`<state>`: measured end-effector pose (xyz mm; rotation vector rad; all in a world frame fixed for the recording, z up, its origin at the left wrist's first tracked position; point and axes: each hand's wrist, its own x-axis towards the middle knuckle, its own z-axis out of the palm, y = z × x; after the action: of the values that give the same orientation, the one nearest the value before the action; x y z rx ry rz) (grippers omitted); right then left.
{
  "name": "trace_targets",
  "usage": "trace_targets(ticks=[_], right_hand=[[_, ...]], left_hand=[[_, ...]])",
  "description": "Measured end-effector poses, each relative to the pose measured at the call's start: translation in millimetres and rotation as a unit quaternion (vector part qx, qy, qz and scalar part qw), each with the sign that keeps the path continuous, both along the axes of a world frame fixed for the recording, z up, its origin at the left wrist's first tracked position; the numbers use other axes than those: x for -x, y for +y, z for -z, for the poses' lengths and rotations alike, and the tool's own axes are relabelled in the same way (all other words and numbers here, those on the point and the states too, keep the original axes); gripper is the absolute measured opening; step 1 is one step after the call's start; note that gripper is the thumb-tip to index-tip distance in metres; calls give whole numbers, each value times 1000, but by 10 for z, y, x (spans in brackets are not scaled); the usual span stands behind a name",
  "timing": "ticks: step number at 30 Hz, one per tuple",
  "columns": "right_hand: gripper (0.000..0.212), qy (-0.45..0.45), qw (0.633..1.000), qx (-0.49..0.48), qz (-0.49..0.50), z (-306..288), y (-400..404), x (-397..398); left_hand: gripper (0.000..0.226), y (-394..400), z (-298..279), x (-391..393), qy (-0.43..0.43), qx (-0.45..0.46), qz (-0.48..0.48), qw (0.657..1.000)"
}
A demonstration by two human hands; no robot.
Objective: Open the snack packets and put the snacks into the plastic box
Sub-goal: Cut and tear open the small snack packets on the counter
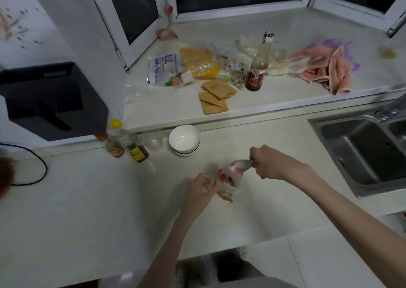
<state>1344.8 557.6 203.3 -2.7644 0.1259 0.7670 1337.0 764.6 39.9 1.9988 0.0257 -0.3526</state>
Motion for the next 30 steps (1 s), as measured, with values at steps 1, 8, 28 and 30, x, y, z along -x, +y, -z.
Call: trace_targets(ticks=[1,8,28,30], right_hand=[[16,10,1000,14,-19,18,16,-49],[25,-47,980,57,-187,353,394,-275],[17,71,991,-106,35,1290,-955,-162],[29,65,987,-125,72,1450,-1034,-80]], left_hand=[[37,-17,49,-2,7,-12,0,1000],[20,-204,165,13,-4,-84,-14,996],[15,-307,360,-95,31,-118,-27,992],[18,-399,412,-124,59,-137,9,989]])
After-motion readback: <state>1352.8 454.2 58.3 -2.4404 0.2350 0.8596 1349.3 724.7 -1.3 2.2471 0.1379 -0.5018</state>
